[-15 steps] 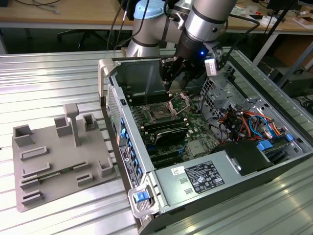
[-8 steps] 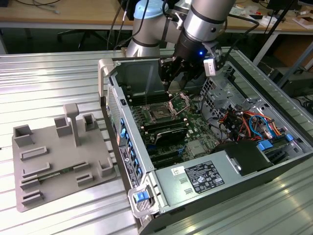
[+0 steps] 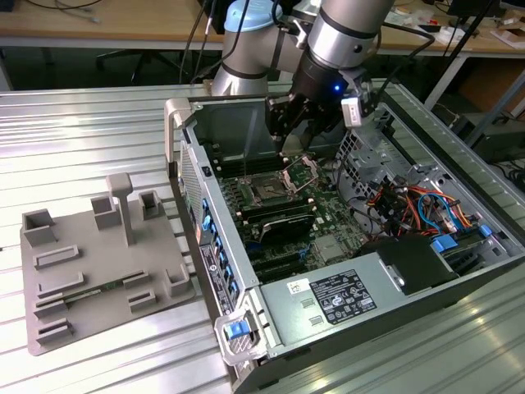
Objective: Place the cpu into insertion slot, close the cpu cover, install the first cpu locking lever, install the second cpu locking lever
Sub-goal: 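Place the cpu into insertion slot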
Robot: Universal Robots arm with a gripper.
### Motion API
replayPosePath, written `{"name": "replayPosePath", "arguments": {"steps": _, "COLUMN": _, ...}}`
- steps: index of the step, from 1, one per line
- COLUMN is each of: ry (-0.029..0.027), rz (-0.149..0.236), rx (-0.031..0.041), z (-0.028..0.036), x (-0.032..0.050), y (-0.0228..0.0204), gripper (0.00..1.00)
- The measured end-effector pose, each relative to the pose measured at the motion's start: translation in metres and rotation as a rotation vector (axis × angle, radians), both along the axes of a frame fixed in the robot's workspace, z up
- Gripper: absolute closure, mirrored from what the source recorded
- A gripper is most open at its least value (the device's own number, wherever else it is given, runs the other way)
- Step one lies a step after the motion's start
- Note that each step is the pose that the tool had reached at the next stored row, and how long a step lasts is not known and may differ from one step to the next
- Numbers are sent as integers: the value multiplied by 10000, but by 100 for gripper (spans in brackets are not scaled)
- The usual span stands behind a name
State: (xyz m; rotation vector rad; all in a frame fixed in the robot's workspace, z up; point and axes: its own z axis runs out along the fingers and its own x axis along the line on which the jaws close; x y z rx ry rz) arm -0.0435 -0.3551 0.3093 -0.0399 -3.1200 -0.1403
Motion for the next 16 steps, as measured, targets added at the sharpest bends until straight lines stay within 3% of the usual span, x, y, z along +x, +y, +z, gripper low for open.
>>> {"name": "replayPosePath", "arguments": {"steps": 8, "ry": -1, "rz": 0, "rx": 11, "z": 57, "x": 0, "y": 0, "gripper": 45}}
{"name": "replayPosePath", "arguments": {"steps": 16, "ry": 0, "rz": 0, "rx": 17, "z": 60, "x": 0, "y": 0, "gripper": 45}}
